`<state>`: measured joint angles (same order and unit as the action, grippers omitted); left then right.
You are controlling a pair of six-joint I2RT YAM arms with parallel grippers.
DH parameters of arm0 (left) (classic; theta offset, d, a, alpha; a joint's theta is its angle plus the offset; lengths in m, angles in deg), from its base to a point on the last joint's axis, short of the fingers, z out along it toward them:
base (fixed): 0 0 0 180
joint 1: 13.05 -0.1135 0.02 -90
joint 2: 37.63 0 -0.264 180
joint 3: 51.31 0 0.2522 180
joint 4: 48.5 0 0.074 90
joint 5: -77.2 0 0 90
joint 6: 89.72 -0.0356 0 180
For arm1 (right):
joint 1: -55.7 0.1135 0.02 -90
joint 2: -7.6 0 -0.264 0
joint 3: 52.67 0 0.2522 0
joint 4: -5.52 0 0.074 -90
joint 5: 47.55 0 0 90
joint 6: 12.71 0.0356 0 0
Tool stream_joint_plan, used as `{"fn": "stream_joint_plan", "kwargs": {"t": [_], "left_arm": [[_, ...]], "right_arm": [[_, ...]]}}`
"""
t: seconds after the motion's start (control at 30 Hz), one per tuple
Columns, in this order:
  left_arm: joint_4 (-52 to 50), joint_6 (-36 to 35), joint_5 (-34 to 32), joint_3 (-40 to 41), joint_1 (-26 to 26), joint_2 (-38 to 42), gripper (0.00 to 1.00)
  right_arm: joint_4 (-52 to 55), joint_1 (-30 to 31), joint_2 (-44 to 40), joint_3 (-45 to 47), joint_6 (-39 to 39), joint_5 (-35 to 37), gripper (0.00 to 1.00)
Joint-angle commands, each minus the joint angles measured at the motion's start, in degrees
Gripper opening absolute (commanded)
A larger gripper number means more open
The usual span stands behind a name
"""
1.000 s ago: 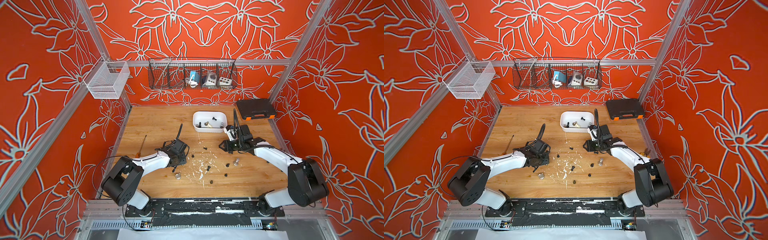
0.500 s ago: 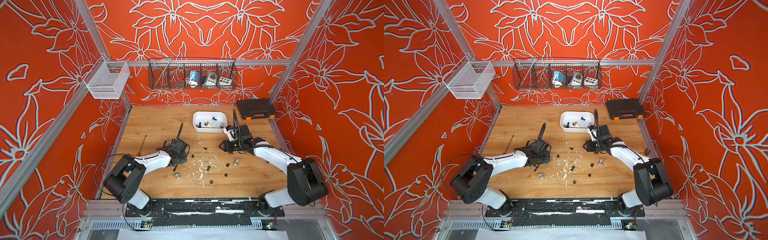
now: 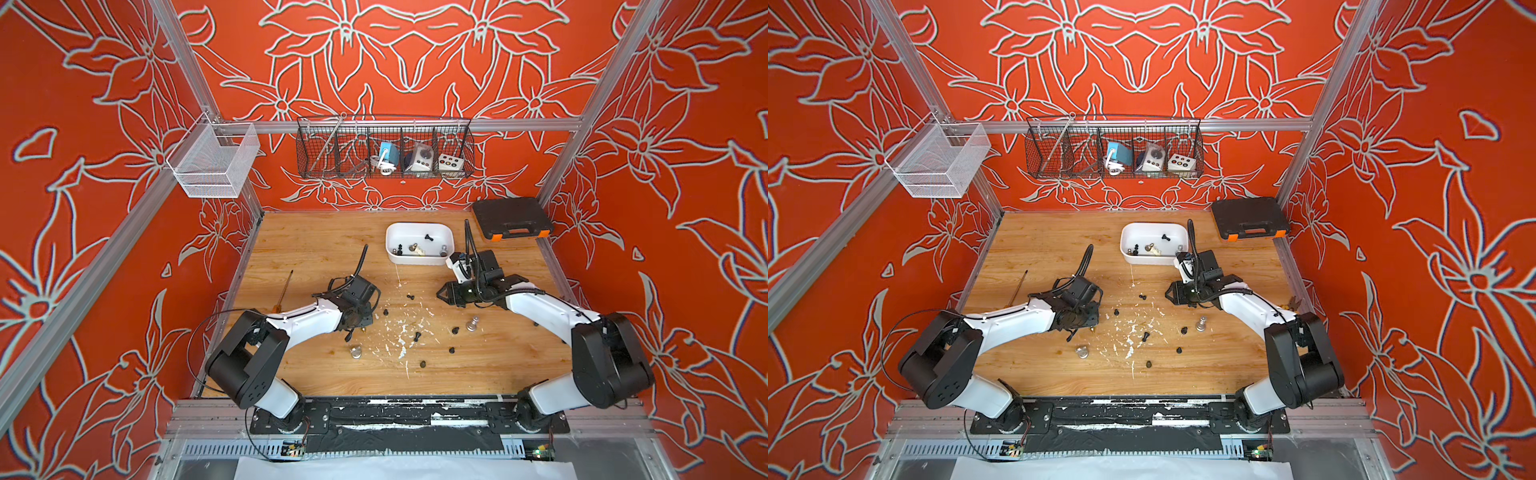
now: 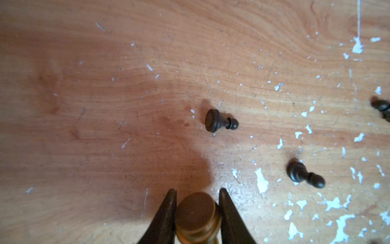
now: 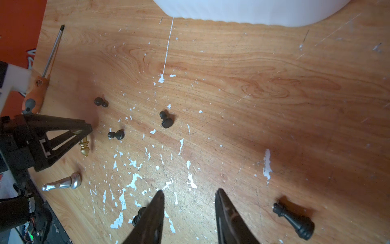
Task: Put the chess pieces into the storage box
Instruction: Pick up the chess piece at the center of the board, then place the chess piece in the storage box.
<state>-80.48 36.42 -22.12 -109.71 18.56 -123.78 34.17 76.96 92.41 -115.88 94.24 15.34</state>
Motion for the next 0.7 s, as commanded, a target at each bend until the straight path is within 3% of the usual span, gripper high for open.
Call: {"fn": "stream_joint_plan", "kwargs": {"t": [0.0,0.37,0.67], "left_arm": [[-2.73,-1.71,-1.66,-2.82,0.33,3.11,0.31],[-2.20,-3.95,-1.58,-9.13,0.20,3.89,0.31],[0.82,-8.46,-1.01,-19.21,-0.23,-1.99,0.31]], "right_arm": [[1.01,0.19,0.61,-1.35,0.30,-1.19,0.42],[2.63,0.18,-1.62,-0.93,-0.24,0.30,0.42],[3.61,0.12,-2.76,-0.76,-0.03,0.83,0.42]]}}
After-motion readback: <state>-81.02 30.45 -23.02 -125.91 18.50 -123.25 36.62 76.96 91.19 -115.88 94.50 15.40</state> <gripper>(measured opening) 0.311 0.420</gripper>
